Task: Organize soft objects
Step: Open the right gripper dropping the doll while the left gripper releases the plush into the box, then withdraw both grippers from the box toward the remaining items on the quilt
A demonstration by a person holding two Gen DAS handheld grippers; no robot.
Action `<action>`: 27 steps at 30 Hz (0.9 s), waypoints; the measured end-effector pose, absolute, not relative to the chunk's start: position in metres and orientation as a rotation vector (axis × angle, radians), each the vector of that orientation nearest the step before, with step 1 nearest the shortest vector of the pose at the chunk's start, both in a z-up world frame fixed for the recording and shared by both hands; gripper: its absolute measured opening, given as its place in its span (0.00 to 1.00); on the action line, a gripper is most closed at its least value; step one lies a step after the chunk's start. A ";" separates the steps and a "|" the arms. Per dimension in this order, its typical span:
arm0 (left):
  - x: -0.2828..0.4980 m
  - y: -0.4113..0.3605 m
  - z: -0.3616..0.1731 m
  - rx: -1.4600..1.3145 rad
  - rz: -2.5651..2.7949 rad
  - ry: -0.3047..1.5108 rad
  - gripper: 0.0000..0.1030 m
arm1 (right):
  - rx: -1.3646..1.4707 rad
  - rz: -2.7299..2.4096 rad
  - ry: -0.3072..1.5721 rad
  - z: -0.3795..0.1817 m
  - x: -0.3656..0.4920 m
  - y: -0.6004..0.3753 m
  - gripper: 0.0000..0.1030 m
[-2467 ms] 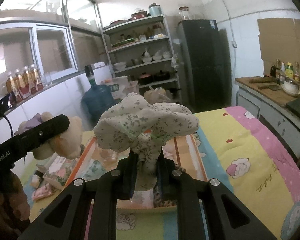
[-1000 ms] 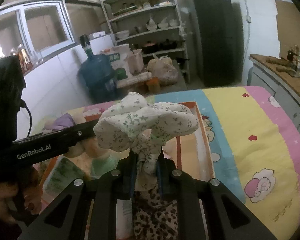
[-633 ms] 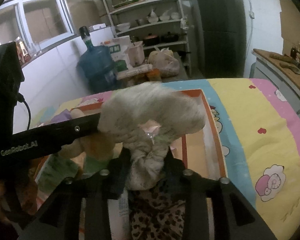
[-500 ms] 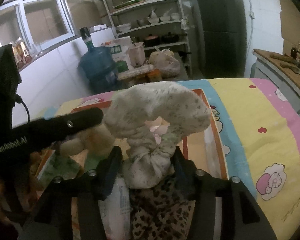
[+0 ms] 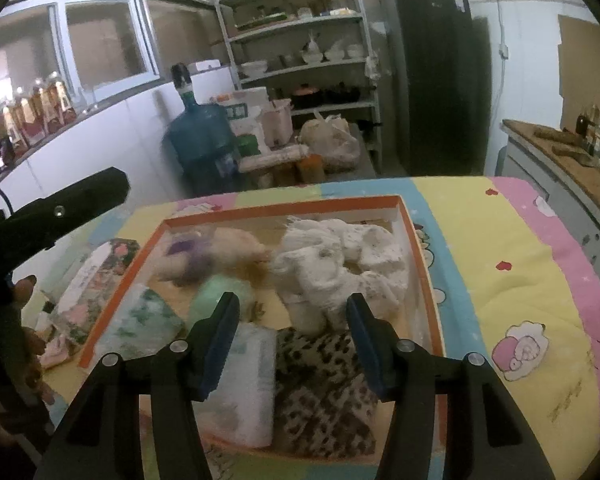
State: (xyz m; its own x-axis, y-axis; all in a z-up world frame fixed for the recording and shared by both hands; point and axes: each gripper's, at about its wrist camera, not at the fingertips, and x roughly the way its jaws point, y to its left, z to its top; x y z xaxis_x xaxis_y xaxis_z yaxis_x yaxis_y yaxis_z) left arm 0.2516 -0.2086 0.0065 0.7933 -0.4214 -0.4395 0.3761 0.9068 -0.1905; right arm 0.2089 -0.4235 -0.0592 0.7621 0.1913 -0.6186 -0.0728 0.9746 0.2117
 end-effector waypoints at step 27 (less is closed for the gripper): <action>0.109 -0.102 0.049 -0.008 -0.286 0.263 0.83 | 0.173 0.275 0.498 0.008 0.104 -0.331 0.60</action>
State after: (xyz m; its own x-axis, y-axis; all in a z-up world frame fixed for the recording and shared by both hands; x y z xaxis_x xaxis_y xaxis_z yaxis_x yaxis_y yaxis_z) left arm 0.1095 -0.1023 0.0490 0.9253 -0.2800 -0.2557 0.2779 0.9595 -0.0451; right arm 0.1043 -0.3312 0.0076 0.8430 0.3012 -0.4457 -0.2174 0.9486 0.2299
